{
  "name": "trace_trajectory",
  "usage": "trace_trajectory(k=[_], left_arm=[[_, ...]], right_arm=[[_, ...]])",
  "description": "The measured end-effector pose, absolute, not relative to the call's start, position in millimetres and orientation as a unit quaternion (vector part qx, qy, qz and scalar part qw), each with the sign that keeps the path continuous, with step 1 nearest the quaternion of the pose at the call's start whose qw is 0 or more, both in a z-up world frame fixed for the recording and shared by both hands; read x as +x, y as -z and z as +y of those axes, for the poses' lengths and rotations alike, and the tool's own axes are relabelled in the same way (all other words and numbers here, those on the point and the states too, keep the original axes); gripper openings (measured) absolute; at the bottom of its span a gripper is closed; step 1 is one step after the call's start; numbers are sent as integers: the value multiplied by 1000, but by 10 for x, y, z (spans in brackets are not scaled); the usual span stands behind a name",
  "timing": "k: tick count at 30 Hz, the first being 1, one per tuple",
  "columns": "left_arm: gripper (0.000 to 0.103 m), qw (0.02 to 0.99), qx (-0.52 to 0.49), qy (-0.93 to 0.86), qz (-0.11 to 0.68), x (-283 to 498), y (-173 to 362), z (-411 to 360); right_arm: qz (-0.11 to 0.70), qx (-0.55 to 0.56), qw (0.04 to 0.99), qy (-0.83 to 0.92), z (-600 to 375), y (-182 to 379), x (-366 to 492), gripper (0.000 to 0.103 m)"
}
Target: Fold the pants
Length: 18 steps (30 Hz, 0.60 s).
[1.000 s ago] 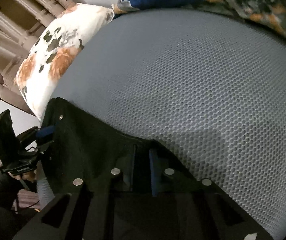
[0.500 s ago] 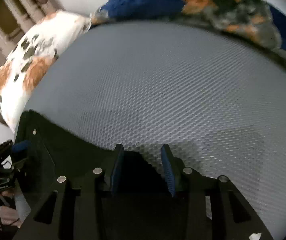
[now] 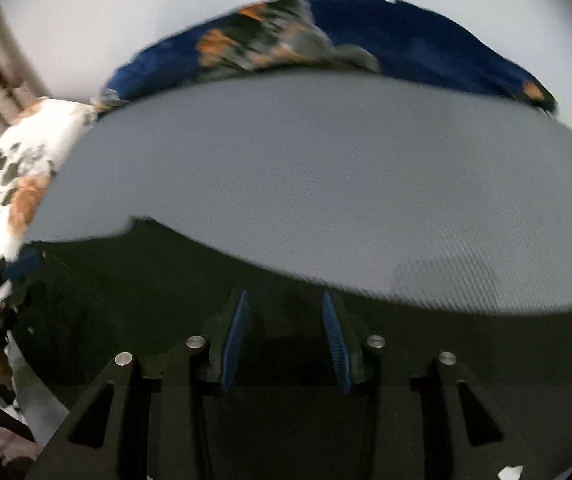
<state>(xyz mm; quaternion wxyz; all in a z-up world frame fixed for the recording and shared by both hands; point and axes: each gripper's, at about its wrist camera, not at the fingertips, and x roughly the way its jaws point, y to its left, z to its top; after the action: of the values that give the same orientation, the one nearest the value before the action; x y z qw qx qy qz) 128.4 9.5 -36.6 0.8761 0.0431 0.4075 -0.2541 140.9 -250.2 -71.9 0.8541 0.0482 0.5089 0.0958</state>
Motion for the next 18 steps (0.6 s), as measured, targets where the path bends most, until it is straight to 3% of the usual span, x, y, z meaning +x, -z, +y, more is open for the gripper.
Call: trace_trajectory(k=[7, 18], left_arm=[[50, 845, 32, 293, 447, 1757, 667, -490], [43, 850, 46, 245, 463, 2064, 1002, -624]], right_arm=[[512, 65, 855, -57, -2685, 915, 1318, 37], [484, 15, 875, -10, -2566, 1149, 1509, 37]])
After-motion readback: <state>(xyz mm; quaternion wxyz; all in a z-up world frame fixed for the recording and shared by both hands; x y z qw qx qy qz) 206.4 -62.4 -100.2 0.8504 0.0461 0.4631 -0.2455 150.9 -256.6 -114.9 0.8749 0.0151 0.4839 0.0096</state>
